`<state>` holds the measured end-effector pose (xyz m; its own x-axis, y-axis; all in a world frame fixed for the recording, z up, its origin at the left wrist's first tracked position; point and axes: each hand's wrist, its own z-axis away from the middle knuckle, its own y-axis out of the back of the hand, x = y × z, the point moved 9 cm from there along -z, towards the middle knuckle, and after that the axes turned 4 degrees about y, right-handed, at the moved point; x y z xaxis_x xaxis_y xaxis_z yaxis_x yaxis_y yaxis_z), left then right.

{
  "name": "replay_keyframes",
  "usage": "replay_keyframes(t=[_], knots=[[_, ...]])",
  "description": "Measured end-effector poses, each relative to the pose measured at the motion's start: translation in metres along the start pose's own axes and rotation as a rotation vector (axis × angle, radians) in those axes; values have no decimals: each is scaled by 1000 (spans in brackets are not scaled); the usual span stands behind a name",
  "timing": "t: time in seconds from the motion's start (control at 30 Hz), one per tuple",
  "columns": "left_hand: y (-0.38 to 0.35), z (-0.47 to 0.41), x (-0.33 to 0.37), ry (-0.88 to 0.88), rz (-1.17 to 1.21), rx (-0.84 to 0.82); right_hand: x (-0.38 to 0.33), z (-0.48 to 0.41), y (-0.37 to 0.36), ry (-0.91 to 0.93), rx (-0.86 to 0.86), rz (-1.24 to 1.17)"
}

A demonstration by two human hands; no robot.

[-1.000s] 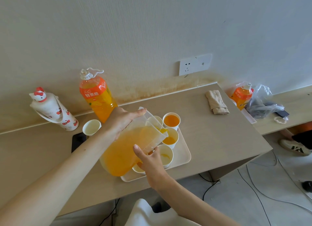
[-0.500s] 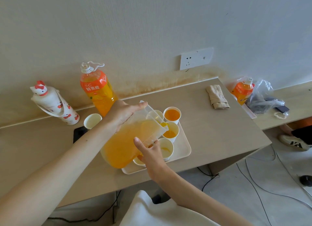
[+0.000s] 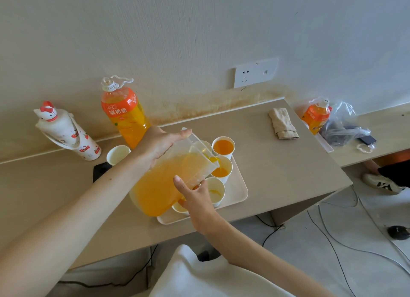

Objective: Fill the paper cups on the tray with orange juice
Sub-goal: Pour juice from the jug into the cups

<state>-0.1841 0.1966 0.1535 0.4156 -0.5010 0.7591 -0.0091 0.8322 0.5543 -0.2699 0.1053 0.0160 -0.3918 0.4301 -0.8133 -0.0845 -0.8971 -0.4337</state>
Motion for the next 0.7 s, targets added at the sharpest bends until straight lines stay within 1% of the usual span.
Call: replay_keyframes(t=[0.6,0.7], knots=[[-2,6,2,8,12,-25,-1,2,-2,-18,-18,-12],[-1,11,7,-19,19,-16,-3,3,-2,-14,-21,-7]])
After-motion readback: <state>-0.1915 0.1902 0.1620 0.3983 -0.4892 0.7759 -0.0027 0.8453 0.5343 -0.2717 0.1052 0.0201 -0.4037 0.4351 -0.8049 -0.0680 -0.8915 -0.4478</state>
